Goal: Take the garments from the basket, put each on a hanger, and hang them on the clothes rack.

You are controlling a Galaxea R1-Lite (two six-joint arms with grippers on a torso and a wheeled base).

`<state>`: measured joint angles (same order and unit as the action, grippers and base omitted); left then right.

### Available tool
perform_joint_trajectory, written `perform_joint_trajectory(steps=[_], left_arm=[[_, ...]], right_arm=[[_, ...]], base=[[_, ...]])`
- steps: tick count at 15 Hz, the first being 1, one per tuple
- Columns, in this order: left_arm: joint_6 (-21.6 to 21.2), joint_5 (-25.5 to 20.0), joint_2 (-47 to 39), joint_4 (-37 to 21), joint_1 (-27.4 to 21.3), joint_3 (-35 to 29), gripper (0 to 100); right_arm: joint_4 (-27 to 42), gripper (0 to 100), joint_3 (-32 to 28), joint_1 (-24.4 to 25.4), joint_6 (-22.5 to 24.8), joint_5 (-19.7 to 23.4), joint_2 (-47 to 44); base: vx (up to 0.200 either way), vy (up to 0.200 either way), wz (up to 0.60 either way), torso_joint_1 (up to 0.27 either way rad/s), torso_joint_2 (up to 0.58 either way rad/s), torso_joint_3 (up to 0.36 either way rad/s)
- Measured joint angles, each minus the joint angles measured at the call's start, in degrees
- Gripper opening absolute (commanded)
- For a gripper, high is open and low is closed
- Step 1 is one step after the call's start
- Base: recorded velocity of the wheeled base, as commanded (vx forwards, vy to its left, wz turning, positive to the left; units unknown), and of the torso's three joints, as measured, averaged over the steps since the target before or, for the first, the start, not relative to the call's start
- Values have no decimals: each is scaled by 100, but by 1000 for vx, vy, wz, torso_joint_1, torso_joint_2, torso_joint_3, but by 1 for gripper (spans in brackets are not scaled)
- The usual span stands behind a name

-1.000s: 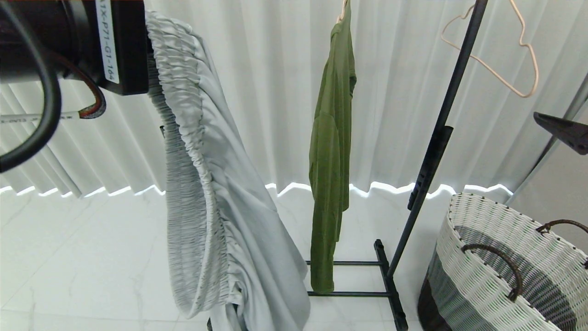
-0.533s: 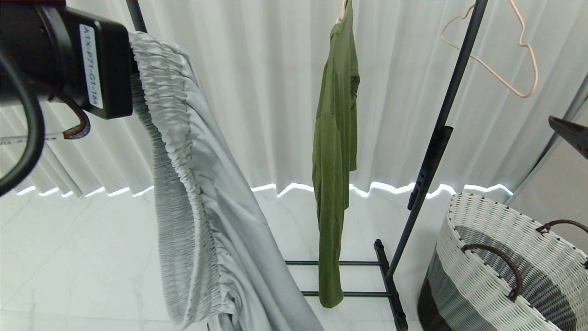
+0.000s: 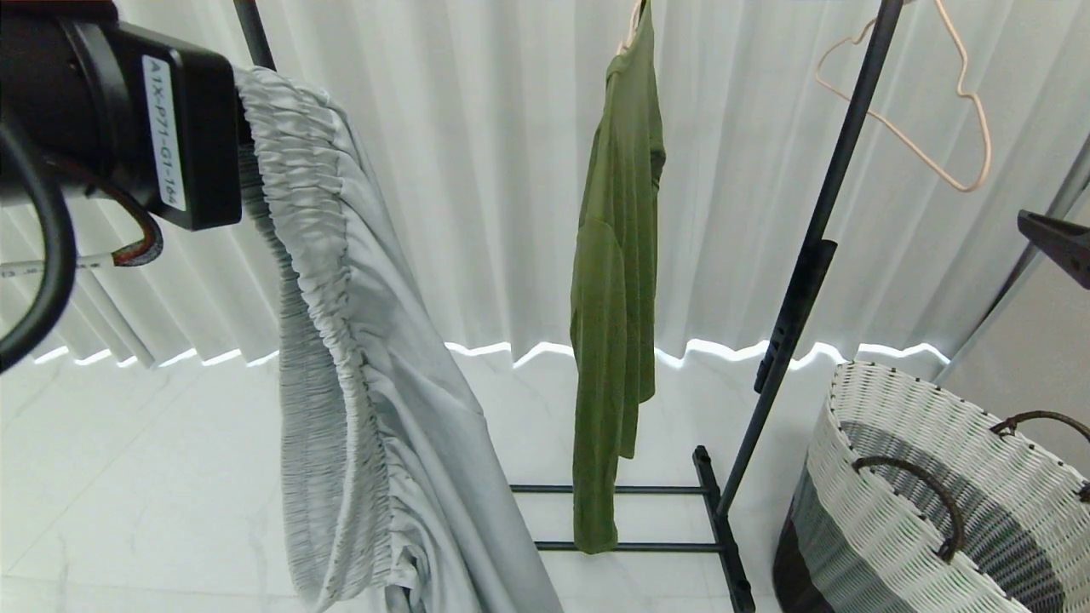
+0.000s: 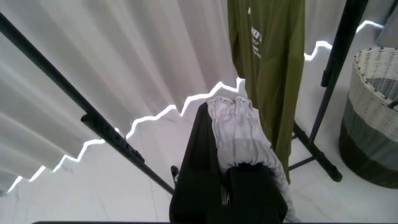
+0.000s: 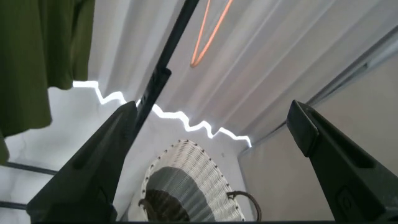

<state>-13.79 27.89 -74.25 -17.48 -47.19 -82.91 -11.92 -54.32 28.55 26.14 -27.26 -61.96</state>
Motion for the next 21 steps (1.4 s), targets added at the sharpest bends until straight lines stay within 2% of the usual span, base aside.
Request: perform_joint_trajectory(steps=[6,17,19,21], left_arm=[[-9,2,20,5,0,-9,0],[-15,7,121,-2,0,184,0],[-52,7,190,-2,0,278,0],[-238,5,289,-2,0,383,0]], right_arm=[[-6,100,57,-20,-6,0,30],[-4,100,127,-223,-9,38,37],[-28,100,265,-391,-134,244,34],[24,100,313,-577,-460,479,22]], base=[[0,0,0,106,-444,-328],[0,0,0,176,-472,-305],[0,0,0,208,-517,-303],[0,0,0,220,-520,-303]])
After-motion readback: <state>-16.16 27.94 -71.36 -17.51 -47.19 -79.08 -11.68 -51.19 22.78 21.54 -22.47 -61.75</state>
